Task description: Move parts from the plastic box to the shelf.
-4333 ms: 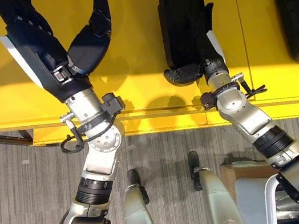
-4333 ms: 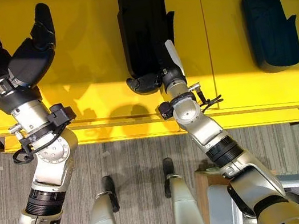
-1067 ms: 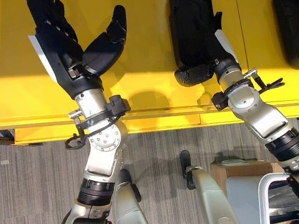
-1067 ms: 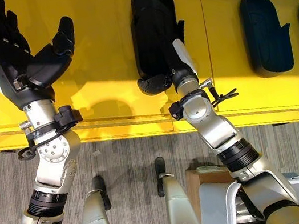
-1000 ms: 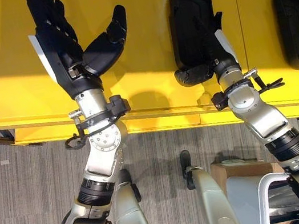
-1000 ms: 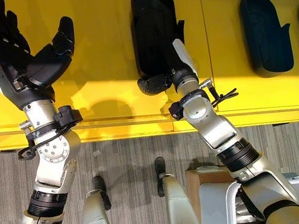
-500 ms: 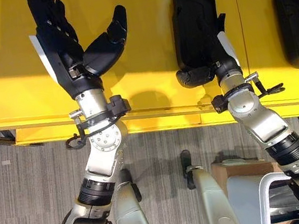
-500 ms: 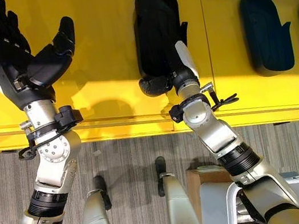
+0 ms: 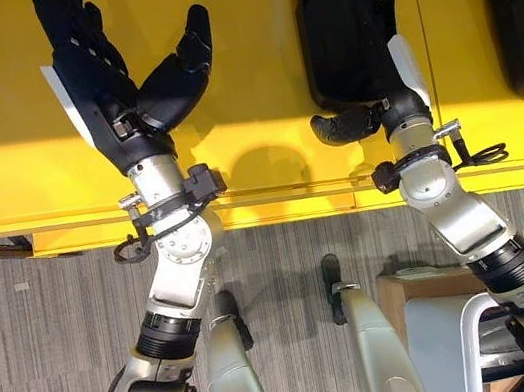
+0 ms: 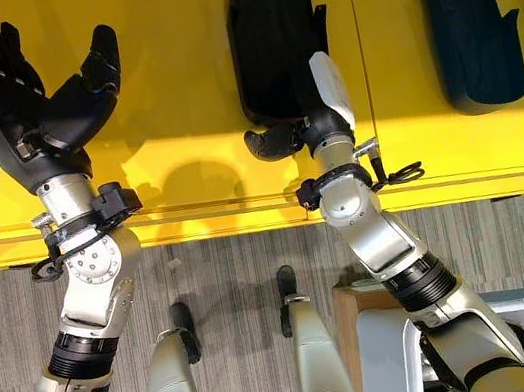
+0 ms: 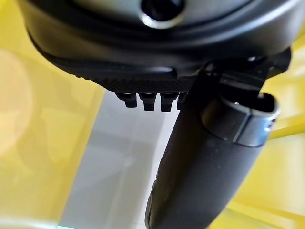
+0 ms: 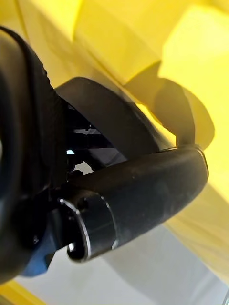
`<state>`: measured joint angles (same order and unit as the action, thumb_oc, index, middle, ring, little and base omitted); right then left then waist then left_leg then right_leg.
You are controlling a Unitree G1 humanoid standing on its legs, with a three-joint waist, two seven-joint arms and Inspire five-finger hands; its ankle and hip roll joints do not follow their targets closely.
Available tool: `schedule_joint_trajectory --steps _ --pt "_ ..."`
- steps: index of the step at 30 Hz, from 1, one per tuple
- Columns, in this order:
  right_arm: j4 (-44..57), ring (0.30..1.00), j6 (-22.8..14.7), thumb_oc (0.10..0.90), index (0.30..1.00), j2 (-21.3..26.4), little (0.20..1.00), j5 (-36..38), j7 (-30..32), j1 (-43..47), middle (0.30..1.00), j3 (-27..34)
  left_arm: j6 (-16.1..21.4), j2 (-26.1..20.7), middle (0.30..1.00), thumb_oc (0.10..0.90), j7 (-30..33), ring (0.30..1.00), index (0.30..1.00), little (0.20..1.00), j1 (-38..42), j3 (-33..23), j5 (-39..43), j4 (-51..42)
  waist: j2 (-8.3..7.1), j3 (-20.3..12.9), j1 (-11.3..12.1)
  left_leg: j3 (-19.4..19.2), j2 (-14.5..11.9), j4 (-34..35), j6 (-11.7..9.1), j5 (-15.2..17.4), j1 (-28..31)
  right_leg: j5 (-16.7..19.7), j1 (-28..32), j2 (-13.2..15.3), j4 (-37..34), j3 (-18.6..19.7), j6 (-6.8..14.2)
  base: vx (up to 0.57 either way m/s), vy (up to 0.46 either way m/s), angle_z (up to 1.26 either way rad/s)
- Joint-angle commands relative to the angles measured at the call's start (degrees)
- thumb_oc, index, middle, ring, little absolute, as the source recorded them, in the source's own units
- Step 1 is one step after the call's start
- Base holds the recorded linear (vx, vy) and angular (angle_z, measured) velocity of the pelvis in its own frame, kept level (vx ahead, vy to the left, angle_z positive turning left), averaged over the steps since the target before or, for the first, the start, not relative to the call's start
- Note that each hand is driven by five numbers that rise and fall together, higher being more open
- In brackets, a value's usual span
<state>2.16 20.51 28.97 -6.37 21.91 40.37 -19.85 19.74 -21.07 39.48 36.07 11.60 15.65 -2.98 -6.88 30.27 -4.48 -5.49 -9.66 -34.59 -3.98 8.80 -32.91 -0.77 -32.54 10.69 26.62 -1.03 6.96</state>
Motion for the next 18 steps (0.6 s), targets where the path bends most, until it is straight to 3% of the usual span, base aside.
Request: schedule_joint_trajectory --steps 1,18 --pt "5.0 1.0 0.4 0.9 1.0 5.0 1.0 -7.3 3.8 2.1 1.0 5.5 3.8 1.1 1.0 0.9 -1.4 1.0 1.0 1.0 7.2 -1.0 0.0 -9.5 3.39 -0.5 -0.7 -5.0 2.2 6.0 3.1 -0.4 4.3 -8.4 2.2 -3.2 6.3 -1.2 -4.0 0.01 0.03 -0.11" --pt "9.9 1.0 0.3 0.9 1.0 6.7 1.0 -9.8 -1.2 3.8 1.0 6.3 2.4 1.2 1.0 0.9 -2.9 1.0 1.0 1.0 6.7 -2.2 1.8 -11.2 3.69 -0.5 -0.8 -5.4 2.2 5.1 3.3 0.3 4.7 -9.0 2.2 -3.1 7.2 -0.9 -4.2 0.0 0.004 -0.01"
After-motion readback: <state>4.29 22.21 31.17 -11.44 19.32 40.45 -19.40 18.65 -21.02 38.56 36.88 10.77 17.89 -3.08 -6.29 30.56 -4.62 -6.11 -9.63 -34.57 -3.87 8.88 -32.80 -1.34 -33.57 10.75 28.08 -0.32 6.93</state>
